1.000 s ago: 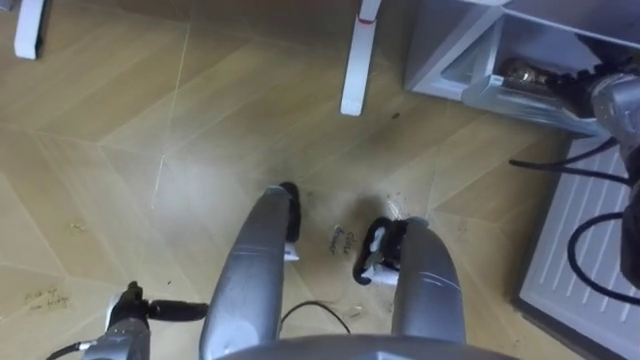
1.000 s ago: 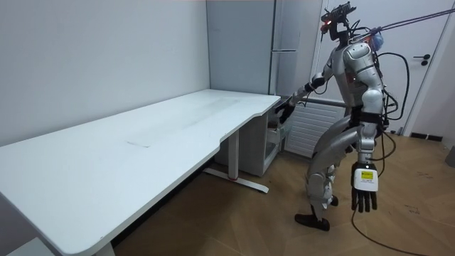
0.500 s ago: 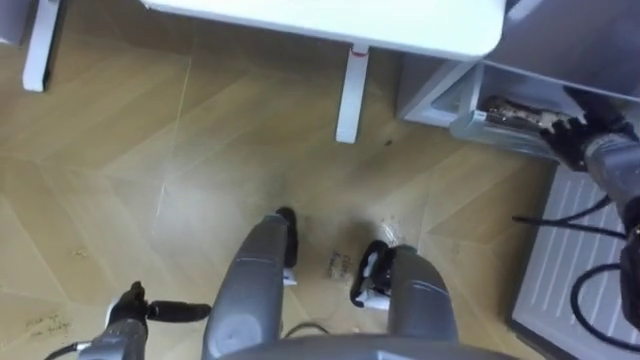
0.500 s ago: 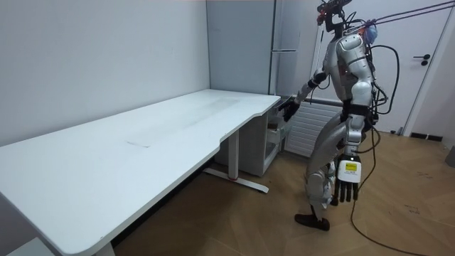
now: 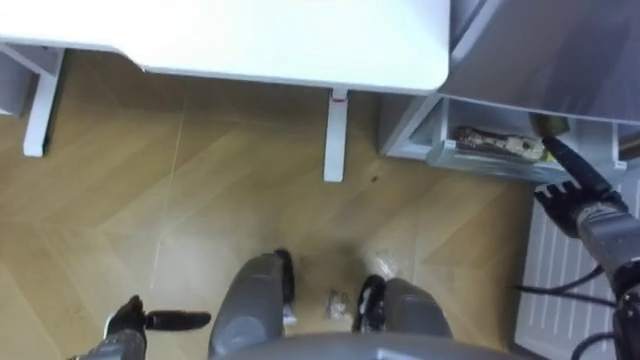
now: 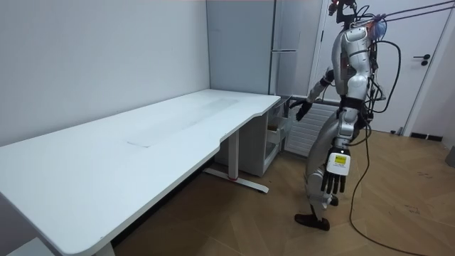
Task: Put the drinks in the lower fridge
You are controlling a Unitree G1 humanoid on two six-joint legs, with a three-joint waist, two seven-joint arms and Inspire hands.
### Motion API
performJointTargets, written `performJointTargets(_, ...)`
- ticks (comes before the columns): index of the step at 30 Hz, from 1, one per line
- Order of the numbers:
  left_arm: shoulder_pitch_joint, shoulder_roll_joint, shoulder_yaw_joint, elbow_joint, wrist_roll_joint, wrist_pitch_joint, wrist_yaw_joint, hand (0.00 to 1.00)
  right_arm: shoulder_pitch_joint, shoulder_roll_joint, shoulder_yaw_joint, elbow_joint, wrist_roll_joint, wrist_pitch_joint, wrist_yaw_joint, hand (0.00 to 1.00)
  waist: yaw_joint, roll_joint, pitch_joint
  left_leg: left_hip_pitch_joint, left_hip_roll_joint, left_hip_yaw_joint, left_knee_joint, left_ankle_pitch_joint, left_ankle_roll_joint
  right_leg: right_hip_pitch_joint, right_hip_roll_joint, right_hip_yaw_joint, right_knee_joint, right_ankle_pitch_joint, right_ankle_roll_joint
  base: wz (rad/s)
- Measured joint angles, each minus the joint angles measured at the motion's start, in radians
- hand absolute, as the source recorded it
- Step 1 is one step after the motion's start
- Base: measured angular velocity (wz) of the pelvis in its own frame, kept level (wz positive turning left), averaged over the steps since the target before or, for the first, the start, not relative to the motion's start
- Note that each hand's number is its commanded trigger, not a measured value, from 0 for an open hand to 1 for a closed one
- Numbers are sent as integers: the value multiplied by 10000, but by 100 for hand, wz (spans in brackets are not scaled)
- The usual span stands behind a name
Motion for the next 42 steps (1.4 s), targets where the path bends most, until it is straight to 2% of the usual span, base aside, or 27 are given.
performJointTargets(5, 38, -49, -83, -14, -26, -23, -46, 0, 433, 216, 283, 7, -120, -7, -37, 0, -146, 107, 23, 14, 2, -8, -37, -1, 0, 13, 2, 3, 47, -5, 7, 0)
performJointTargets(10, 76, -70, -104, -29, -29, -85, -49, 0, 616, 680, 284, 68, -433, -26, -145, 0, -237, 144, 50, 37, 1, -23, -18, 1, -5, 6, -3, 1, 131, -46, -4, 0)
performJointTargets(17, 223, -71, -177, -38, -15, -143, -52, 0, 585, 703, 130, 271, -205, -71, -232, 0, -217, 193, 69, 0, -12, -12, -12, 2, -4, -43, -27, 4, 159, -56, 0, 0)
performJointTargets(21, 257, -78, -181, -24, 1, -135, -252, 0, 343, 792, -225, 260, 597, -252, -224, 0, -239, 252, 102, -111, -67, -1, 186, -16, 17, -179, -130, -19, 388, -139, -1, 2)
performJointTargets(24, 236, -75, -187, -27, -14, -129, -360, 0, 68, 836, -469, 265, 1360, -318, -170, 0, -256, 342, 125, -437, -62, -20, 589, -187, 30, -503, -169, 52, 889, -351, 13, 0)
performJointTargets(26, 232, -70, -185, -4, -26, -120, -360, 0, -84, 867, -467, 278, 1718, -360, -75, 0, -235, 360, 125, -755, -42, -22, 954, -310, 17, -874, -177, 138, 1313, -508, 8, -2)
performJointTargets(29, 235, -62, -184, -7, -4, -79, -355, 0, -235, 856, -566, 284, 1981, -390, 30, 0, -213, 365, 121, -1511, -5, -24, 1947, -680, -2, -1717, -286, 257, 2458, -974, -32, -1)
performJointTargets(34, 227, -47, -183, 3, 3, -51, -356, 0, -839, 765, -1064, 301, 2304, -550, -2, 0, -339, 371, 123, -3108, -3, 9, 4180, -1482, 15, -3467, -607, 557, 4995, -1991, -130, 2)
performJointTargets(37, 251, -40, -168, -12, 85, -1, -347, 0, -1353, 670, -1326, 312, 2443, -675, 2, 0, -460, 380, 122, -3980, 21, 35, 5409, -1945, 16, -4382, -795, 712, 6334, -2584, -87, 6)
performJointTargets(39, 176, -41, -168, -6, 110, 8, -347, 0, -1741, 490, -1336, 321, 2481, -732, 22, 0, -476, 372, 128, -4588, 27, 33, 6037, -2111, 5, -5019, -846, 822, 6999, -2763, -103, 0)
performJointTargets(40, 149, -37, -154, 29, 119, 6, -346, 0, -1870, 407, -1337, 320, 2494, -833, 135, 0, -458, 377, 130, -4896, 55, 19, 6490, -2260, 21, -5319, -855, 868, 7433, -2862, -200, 0)
performJointTargets(42, 160, -21, -194, 156, 90, 4, -354, 0, -1954, 369, -1324, 322, 2558, -914, 381, 0, -410, 379, 135, -5228, 144, -12, 7156, -2539, 36, -5620, -831, 928, 8033, -3096, -200, -5)
